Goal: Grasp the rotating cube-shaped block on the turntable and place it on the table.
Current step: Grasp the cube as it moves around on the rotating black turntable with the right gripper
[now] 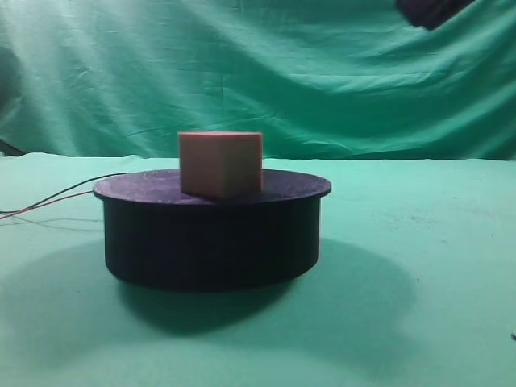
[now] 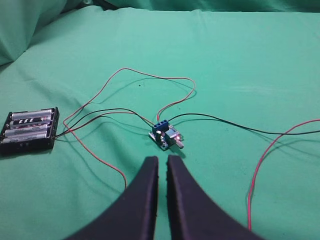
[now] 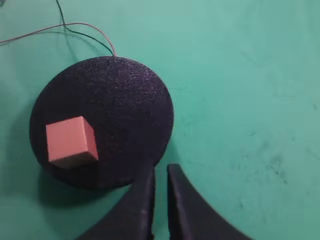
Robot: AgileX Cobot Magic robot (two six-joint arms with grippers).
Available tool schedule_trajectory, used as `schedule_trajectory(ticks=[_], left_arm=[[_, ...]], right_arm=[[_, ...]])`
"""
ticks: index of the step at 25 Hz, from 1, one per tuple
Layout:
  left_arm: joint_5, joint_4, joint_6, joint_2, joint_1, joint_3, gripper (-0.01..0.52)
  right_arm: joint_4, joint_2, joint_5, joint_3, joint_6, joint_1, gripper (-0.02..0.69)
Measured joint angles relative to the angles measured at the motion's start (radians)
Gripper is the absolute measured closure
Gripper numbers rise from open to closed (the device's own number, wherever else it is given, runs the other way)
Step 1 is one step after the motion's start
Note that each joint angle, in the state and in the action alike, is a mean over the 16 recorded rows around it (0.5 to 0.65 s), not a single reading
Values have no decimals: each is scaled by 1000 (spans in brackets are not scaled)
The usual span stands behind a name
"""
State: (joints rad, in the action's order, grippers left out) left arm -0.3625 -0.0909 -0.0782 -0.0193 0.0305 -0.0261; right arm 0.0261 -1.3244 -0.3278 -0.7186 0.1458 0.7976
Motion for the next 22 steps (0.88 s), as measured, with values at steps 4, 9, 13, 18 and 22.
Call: schedule_trajectory(ticks=[4, 9, 13, 18, 22], left_arm=[[0, 0, 0, 0, 0, 0, 514], [0, 0, 0, 0, 0, 0, 514], [0, 0, 0, 0, 0, 0, 514], [0, 0, 0, 0, 0, 0, 514], [0, 0, 0, 0, 0, 0, 514]], right_arm=[[-28, -78, -17, -55, -5, 7, 155], [-48, -159, -33, -97, -12, 10, 80], [-49, -211, -27, -113, -14, 10, 160], [-28, -248, -37, -134, -11, 7, 289], [0, -236, -80, -162, 11, -13, 387]])
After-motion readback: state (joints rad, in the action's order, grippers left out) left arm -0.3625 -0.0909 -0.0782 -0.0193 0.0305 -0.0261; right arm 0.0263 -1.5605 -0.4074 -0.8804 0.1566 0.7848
